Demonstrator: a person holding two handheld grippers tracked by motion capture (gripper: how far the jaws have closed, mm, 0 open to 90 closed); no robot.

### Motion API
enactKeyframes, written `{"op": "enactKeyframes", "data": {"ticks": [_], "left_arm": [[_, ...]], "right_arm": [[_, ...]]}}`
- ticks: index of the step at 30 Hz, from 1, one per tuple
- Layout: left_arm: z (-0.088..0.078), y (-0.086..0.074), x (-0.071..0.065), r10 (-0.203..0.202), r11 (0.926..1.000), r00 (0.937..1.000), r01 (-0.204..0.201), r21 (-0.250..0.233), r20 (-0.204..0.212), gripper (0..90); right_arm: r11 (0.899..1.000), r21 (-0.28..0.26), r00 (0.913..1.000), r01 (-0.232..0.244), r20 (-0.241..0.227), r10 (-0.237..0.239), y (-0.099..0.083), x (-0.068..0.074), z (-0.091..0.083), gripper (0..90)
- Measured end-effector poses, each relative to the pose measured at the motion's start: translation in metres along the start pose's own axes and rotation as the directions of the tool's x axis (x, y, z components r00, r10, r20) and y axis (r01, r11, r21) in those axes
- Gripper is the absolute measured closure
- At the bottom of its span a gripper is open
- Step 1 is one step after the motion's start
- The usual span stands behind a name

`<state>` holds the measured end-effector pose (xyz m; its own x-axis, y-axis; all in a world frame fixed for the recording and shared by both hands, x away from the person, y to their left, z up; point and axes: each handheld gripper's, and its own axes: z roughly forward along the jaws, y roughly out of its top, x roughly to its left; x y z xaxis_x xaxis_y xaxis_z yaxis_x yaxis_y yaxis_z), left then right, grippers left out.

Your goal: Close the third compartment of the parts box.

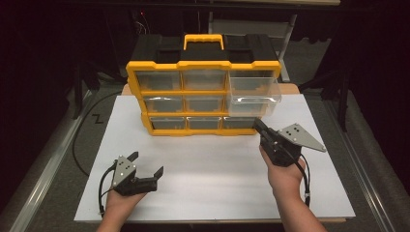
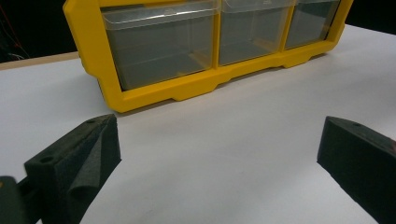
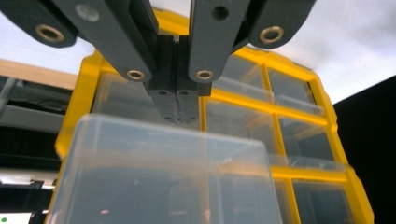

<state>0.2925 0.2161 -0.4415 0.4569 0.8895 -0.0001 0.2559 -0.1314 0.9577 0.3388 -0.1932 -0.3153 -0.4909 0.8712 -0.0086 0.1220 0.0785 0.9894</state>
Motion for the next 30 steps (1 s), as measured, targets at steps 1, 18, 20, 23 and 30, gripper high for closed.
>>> {"op": "enactKeyframes", "data": {"ticks": [1, 18, 20, 23, 30], "left_arm": [[0.000, 0.000, 0.000, -0.001, 1.0000, 1.0000, 0.001, -0.001, 0.000, 0.4], [-0.001, 0.000, 0.001, -0.004, 1.0000, 1.0000, 0.004, -0.006, 0.001, 0.4], [-0.001, 0.000, 0.001, -0.004, 1.0000, 1.0000, 0.004, -0.007, 0.001, 0.4], [-0.001, 0.000, 0.001, -0.003, 1.0000, 1.0000, 0.003, -0.008, 0.000, 0.4], [-0.002, 0.000, 0.000, -0.002, 0.9999, 1.0000, 0.002, -0.016, 0.001, 0.4]], "right_arm": [[1.000, -0.005, 1.0000, 0.001, 0.001, -0.001, 0.003, 0.000, 0.000, 90.0], [0.998, -0.048, 0.9993, 0.036, 0.005, -0.036, 0.038, 0.004, 0.000, 90.0], [0.998, -0.048, 0.9994, 0.035, 0.006, -0.035, 0.040, 0.005, 0.000, 90.0], [0.998, -0.050, 0.9990, 0.045, 0.004, -0.044, 0.044, 0.007, 0.001, 90.0], [0.997, -0.057, 0.9984, 0.056, 0.005, -0.056, 0.055, 0.011, 0.001, 90.0]]}}
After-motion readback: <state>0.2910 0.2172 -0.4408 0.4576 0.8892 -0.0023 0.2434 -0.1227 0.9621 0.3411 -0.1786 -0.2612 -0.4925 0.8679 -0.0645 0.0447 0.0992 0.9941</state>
